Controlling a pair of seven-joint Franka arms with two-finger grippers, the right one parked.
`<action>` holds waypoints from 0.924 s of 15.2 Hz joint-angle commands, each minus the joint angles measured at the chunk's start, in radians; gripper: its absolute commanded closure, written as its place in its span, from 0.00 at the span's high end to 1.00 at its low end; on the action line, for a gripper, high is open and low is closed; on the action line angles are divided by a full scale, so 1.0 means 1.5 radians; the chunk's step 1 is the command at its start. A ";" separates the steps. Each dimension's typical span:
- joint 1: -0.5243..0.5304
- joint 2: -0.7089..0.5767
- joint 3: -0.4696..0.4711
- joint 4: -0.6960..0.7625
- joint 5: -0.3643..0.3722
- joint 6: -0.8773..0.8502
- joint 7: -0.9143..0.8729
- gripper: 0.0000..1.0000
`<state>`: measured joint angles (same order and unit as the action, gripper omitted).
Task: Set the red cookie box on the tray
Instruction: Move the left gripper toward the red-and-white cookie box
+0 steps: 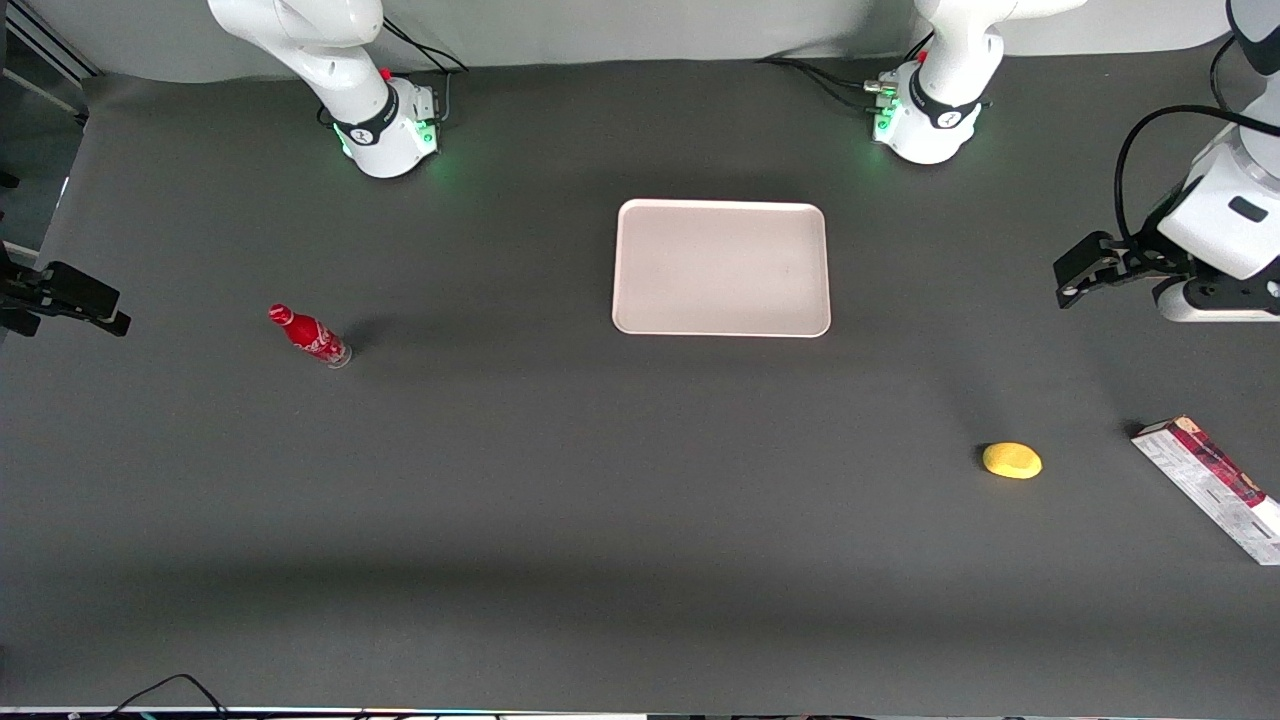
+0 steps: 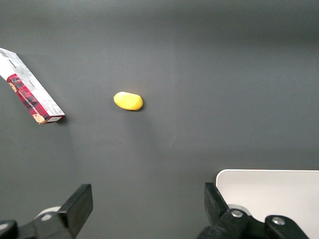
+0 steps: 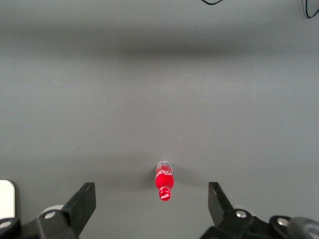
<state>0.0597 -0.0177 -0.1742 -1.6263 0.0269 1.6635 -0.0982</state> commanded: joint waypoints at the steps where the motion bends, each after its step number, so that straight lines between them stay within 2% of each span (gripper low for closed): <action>1: 0.001 0.009 0.006 0.017 0.005 -0.007 0.002 1.00; 3: 0.006 0.020 0.022 0.016 0.011 -0.007 0.009 1.00; 6: 0.005 0.062 0.093 0.016 0.031 0.001 0.009 1.00; 10: 0.005 0.125 0.201 0.016 0.037 0.063 0.010 1.00; 14: 0.006 0.206 0.267 0.015 0.036 0.139 0.046 1.00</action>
<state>0.0798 0.2104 0.1735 -1.6271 0.0699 1.8166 -0.0684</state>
